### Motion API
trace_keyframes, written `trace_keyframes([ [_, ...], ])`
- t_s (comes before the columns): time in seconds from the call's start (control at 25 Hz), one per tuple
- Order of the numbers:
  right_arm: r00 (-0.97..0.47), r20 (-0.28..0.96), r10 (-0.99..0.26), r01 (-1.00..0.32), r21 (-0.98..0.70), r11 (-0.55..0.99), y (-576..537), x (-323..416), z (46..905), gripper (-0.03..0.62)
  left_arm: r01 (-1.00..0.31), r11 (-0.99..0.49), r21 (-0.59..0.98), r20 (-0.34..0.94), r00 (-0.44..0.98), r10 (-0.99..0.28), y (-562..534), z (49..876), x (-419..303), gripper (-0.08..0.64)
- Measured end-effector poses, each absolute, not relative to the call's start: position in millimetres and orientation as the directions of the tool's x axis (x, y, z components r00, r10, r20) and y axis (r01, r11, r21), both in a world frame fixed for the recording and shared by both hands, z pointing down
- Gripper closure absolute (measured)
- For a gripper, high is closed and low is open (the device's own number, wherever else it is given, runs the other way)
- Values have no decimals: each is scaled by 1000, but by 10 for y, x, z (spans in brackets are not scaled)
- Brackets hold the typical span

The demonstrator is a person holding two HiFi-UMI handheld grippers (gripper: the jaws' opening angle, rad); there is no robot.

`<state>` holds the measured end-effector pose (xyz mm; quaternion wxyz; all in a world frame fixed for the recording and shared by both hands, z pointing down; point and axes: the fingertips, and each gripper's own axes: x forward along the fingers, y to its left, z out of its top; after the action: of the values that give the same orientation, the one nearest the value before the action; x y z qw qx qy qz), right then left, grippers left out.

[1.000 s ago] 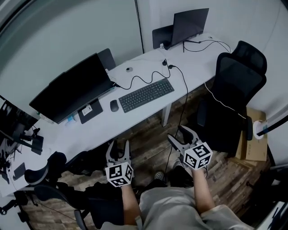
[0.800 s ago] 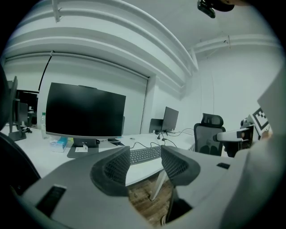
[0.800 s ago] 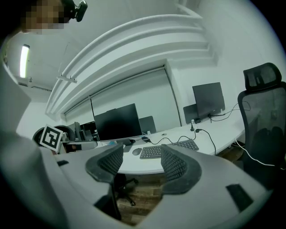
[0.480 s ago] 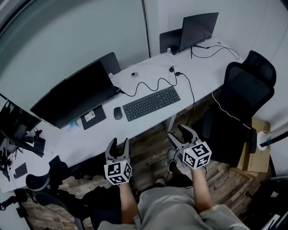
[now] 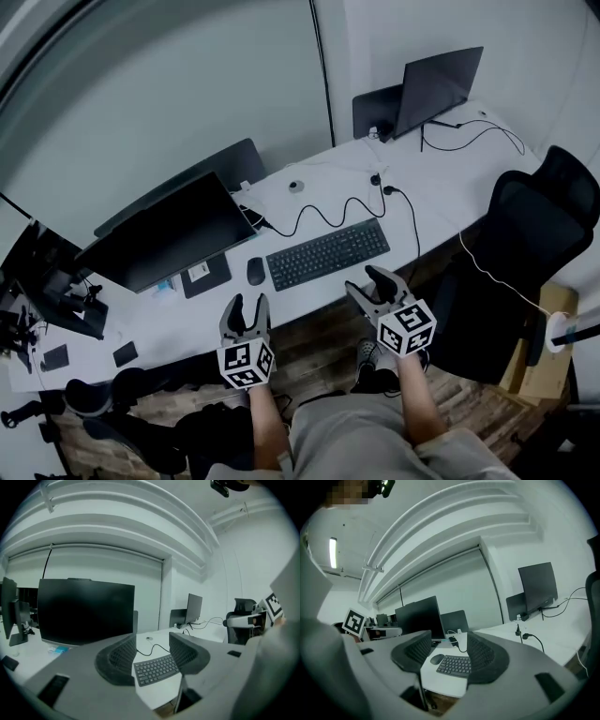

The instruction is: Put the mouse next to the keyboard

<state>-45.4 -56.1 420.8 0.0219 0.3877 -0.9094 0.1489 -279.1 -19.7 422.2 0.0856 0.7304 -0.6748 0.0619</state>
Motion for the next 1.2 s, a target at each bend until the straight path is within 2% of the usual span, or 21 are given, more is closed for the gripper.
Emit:
trace_keyframes([
  [0.16,-742,162,-650,-665,-303,683,-914,-449,4258,353,-999,-30,28,235,36,-971,-408,4261,-2766,337],
  [0.48,-778,186,-600,-625,-331,707,-1463,-417,4403,420,-999,42,-12,292,-43,-955,-796,4372,-2767,337],
  [0.96,-788,203,-581,-612,-360,704,-1716,-220,4542,578,-999,51,-10,363,-51,-930,-1144,4671,-2462,337],
  [1.2,-774,197,-602,-629,-352,693,-1762,-334,4546,583,-998,67,13,375,-57,-925,-1142,4749,-2600,337],
])
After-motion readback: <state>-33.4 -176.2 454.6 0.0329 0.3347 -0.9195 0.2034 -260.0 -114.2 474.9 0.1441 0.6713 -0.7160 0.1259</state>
